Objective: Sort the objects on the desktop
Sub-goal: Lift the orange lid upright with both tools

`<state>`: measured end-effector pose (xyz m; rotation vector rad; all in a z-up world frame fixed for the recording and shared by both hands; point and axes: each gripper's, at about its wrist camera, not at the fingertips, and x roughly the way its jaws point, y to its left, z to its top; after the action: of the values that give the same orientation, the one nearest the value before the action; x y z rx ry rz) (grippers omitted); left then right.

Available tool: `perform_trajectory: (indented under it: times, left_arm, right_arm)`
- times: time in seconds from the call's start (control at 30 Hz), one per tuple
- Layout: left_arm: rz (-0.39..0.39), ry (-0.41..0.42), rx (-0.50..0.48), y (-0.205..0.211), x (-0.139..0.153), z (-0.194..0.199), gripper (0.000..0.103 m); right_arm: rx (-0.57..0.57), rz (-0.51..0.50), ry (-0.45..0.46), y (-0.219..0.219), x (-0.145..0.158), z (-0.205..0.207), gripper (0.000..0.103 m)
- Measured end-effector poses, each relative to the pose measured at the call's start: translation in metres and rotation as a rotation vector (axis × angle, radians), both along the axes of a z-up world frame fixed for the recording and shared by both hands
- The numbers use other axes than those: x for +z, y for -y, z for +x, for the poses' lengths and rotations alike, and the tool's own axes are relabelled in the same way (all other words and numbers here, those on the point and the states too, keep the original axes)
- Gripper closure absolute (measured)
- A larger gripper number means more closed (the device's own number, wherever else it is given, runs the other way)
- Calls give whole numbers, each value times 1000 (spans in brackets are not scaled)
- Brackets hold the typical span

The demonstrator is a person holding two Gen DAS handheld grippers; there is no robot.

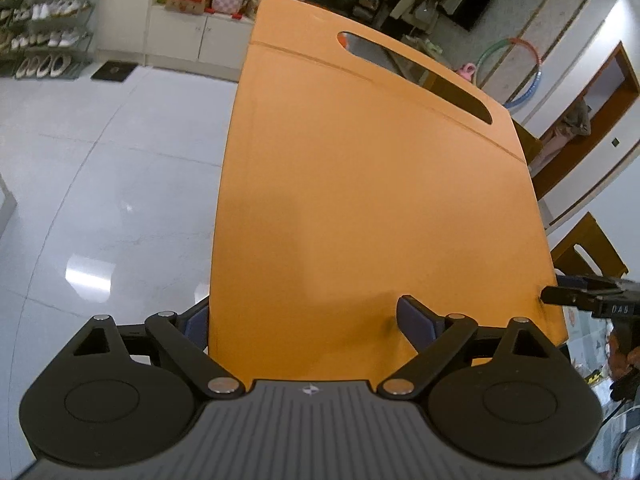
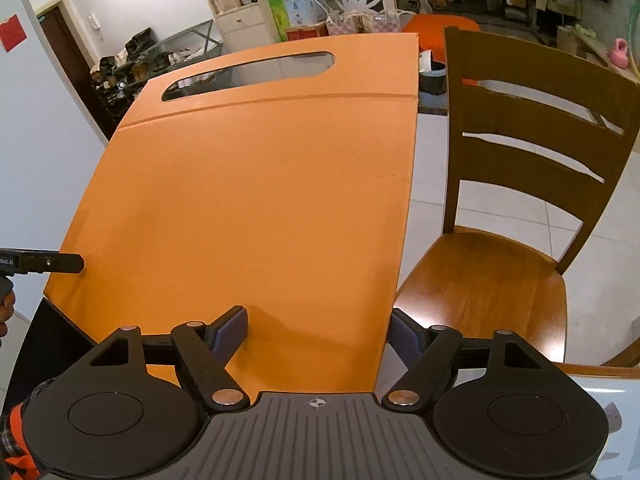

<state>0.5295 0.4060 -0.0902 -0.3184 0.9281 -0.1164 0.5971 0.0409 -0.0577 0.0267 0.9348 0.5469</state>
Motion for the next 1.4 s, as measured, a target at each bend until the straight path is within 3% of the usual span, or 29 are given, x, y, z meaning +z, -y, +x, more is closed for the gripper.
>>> perform_trajectory:
  times: [0.57,1.0,1.23,1.4]
  left_arm:
    - [36,117,-9,8,14,-27,8]
    - [64,286,14,24,25,-60,9]
    - [22,411,58,26,51,-75,9]
    - [40,486,55,37,84,-97,9]
  right_arm:
    - [46,52,120,11,19,-22,24]
    - [91,65,222,16,30,-43,26]
    - [113,79,265,21,35,-53,26]
    - [129,76,277,23,39,-60,28]
